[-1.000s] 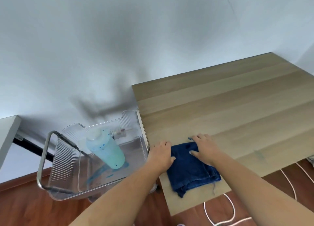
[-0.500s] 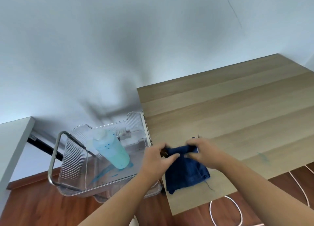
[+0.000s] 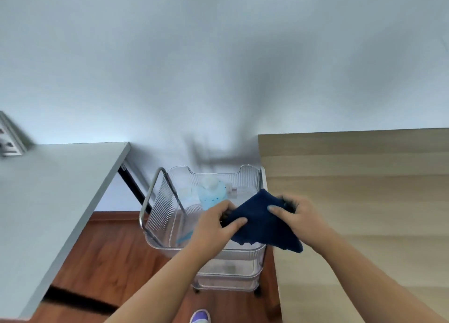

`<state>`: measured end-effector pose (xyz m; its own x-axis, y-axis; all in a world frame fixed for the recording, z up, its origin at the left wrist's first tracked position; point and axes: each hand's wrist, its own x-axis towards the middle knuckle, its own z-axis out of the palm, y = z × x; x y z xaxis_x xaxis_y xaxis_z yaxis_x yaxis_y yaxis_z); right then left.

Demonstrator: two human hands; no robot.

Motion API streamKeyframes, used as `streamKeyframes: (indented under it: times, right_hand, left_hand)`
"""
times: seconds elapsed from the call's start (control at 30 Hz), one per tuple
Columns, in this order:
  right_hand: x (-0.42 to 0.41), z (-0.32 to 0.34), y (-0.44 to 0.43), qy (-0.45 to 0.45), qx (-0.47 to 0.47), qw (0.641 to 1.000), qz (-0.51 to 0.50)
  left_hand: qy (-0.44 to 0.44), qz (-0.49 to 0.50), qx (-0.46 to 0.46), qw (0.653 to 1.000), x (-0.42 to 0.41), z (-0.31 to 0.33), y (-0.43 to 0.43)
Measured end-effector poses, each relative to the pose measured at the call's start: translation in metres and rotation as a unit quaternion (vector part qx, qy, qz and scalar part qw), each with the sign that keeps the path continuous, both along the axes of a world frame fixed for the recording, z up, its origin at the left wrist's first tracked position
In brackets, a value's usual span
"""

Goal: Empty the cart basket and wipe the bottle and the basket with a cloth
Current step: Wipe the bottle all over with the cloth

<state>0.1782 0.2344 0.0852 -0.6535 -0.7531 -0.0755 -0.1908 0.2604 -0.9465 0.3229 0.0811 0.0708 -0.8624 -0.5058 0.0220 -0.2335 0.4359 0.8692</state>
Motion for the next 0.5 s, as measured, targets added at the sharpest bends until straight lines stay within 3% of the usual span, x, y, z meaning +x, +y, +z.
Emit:
streamKeyframes:
  times: [0.2, 0.5]
  right_hand:
    - [0.015, 0.000, -0.060, -0.023, -0.035, 0.999, 0.019]
    - [0.005, -0.017, -0.123, -0.008, 0.039, 0.998, -0.047]
  left_hand:
    - [-0.014, 0.092, 0.008, 0.996, 0.031, -0.007, -0.047]
    - [-0.009, 0.108, -0.049, 0.993, 0.021, -0.015, -0.101]
